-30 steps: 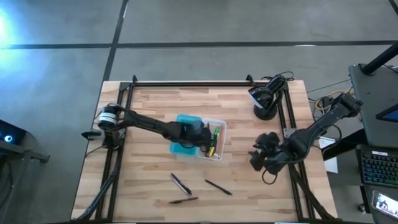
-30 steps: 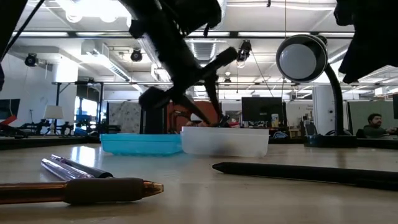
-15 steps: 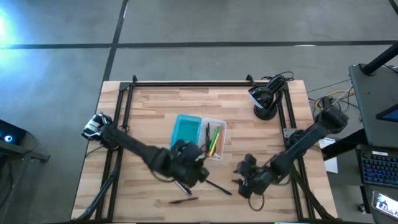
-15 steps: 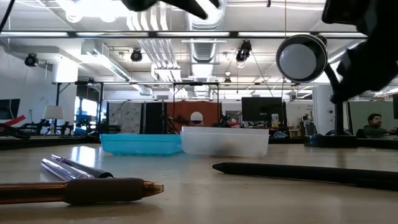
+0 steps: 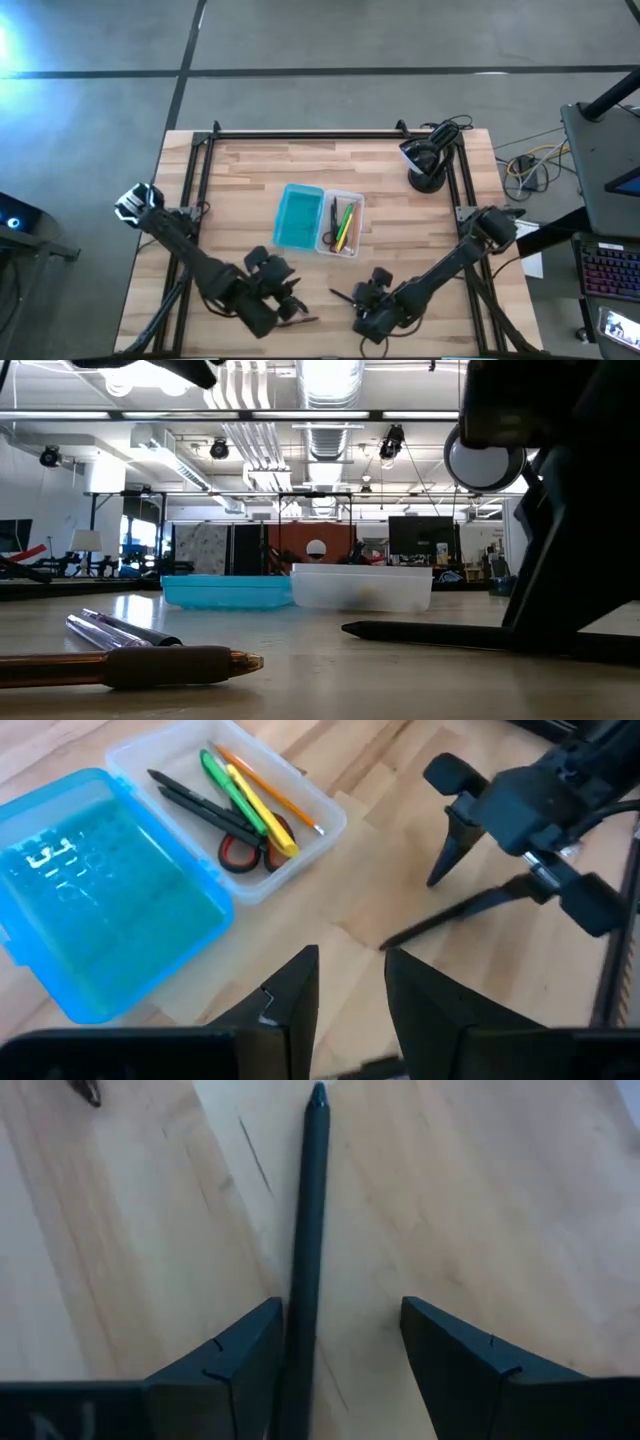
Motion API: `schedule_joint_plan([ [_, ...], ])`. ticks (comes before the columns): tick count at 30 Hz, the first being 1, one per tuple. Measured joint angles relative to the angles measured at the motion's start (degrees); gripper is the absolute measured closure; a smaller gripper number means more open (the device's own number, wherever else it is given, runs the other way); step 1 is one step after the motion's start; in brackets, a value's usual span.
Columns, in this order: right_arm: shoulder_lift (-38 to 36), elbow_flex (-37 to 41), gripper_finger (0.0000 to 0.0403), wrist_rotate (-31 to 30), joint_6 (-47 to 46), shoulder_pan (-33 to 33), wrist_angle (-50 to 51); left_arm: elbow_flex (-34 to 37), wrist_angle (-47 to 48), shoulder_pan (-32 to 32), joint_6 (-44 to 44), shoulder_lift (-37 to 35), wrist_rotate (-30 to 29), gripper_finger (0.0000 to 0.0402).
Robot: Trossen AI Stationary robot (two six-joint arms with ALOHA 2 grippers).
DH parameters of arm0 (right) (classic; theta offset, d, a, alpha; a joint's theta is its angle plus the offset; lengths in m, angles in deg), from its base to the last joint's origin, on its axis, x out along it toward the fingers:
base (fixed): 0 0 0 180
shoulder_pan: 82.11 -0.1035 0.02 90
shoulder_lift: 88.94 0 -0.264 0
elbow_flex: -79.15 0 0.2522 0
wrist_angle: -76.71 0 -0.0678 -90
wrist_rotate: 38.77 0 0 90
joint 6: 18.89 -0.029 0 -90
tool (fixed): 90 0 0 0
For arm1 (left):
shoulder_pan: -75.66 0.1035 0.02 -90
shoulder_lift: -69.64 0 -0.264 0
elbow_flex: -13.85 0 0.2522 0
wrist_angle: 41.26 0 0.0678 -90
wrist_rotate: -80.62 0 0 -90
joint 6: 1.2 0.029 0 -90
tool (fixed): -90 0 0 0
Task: Pick & place school supplies into a supply box
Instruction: Put the black pen into the supply box
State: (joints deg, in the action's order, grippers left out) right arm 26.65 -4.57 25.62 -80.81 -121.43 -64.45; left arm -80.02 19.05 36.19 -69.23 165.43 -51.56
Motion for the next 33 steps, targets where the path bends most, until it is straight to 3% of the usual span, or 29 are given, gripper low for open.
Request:
schedule_joint_plan([
  [8, 3.5, -2.2, 0.0240, 3.4, -6.0, 2.6, 1.3, 7.5, -2.0, -1.7, -0.3, -6.9, -0.3, 0.0301],
  [17, 3.3, -2.1, 0.0379, 8.2, -7.2, 6.1, 4.6, 18.6, -2.0, -3.1, -6.7, -17.5, -0.4, 0.0301],
  [22, 0.7, -2.9, 0.0385, 9.8, -9.7, 7.3, 5.1, 24.4, -2.2, -5.6, -11.7, -22.7, -0.7, 0.0301],
  [25, -2.8, -2.9, 0.0386, 3.6, -17.7, 7.5, 5.5, 26.9, -3.3, -7.8, -15.5, -24.3, -3.2, 0.0301],
  [30, -13.6, -1.0, 0.0388, -15.5, -40.9, 9.5, 6.7, 28.7, -6.1, -10.9, -19.1, -24.4, -7.7, 0.0301],
  [33, -15.4, 1.1, 0.0388, -17.5, -43.6, 13.4, 6.8, 29.7, -9.2, -11.2, -19.2, -23.7, -8.2, 0.0301],
])
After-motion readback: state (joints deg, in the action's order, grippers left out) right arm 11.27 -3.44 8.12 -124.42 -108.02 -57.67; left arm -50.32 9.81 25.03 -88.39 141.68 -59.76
